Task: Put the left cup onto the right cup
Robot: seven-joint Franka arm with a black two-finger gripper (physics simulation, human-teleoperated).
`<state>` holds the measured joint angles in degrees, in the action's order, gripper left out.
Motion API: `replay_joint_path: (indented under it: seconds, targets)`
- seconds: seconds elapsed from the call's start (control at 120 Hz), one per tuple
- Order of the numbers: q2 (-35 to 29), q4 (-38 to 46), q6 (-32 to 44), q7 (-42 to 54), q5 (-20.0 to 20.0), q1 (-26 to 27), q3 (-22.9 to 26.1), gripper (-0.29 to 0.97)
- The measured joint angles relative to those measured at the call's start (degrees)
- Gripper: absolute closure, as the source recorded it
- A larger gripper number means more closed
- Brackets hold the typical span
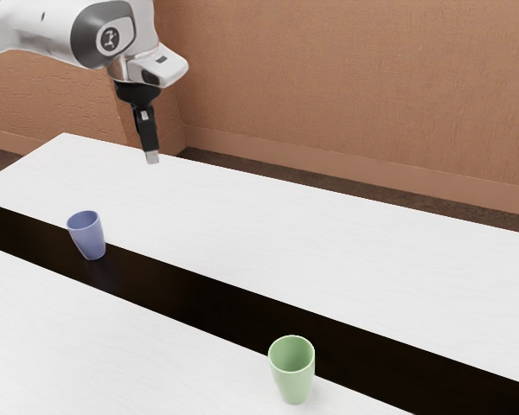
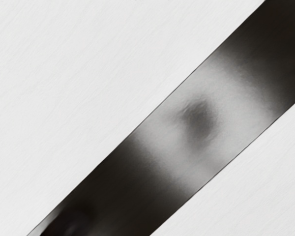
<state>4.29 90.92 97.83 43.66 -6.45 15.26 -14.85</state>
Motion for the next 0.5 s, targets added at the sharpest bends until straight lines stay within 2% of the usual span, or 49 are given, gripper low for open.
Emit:
replay_joint_path:
  seconds: [0.3,0.5]
  targets:
    - [-2.13,3.43,1.34,2.44,-0.44,1.31,-0.01,0.00]
    - [-3.71,11.30,6.89,3.47,-0.95,1.27,-0.08,0.00]
